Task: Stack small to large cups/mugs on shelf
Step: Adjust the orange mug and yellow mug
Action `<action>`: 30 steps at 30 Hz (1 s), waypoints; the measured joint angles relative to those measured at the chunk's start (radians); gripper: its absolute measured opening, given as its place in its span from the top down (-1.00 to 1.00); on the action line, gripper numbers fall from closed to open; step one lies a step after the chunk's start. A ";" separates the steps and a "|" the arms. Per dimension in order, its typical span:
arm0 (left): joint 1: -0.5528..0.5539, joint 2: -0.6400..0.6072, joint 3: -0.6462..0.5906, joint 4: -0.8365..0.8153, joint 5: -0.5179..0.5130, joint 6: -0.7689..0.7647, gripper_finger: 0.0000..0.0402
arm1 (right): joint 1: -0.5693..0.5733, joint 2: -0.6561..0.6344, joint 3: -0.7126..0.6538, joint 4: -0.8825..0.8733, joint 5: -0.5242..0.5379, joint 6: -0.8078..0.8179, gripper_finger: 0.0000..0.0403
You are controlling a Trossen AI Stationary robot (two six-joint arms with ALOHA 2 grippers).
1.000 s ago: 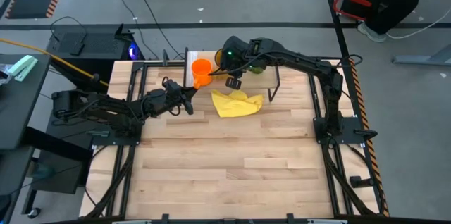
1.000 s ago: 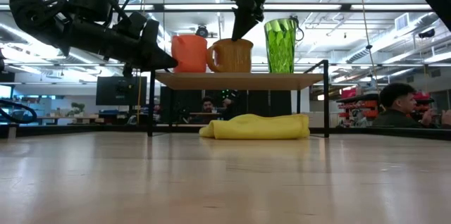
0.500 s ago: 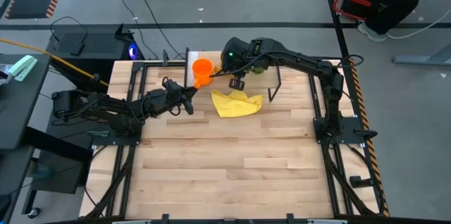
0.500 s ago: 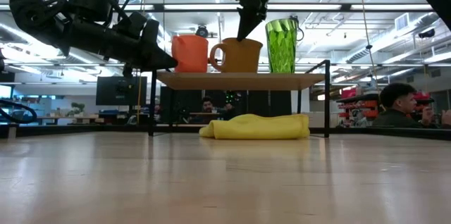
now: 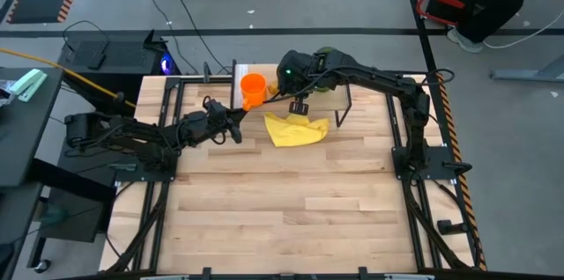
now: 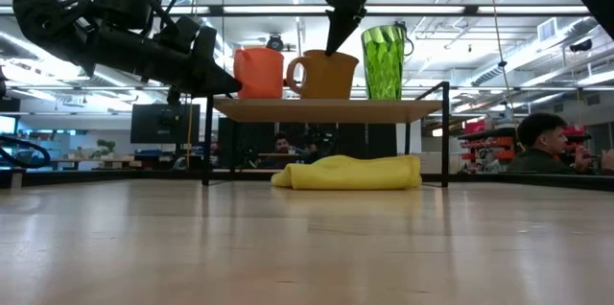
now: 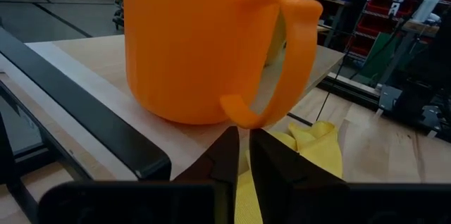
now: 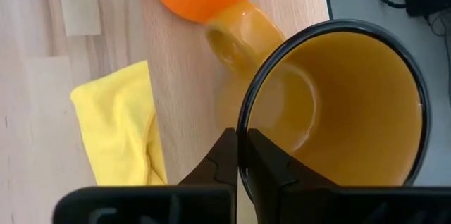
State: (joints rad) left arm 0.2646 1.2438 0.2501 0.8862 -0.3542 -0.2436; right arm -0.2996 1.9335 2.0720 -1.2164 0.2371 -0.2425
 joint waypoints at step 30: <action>0.000 0.000 0.000 0.007 0.000 -0.005 0.79 | 0.022 -0.030 -0.003 -0.061 0.034 -0.101 0.91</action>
State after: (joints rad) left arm 0.2646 1.2438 0.2497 0.8928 -0.3542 -0.2481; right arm -0.2779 1.9034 2.0693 -1.2774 0.2714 -0.3431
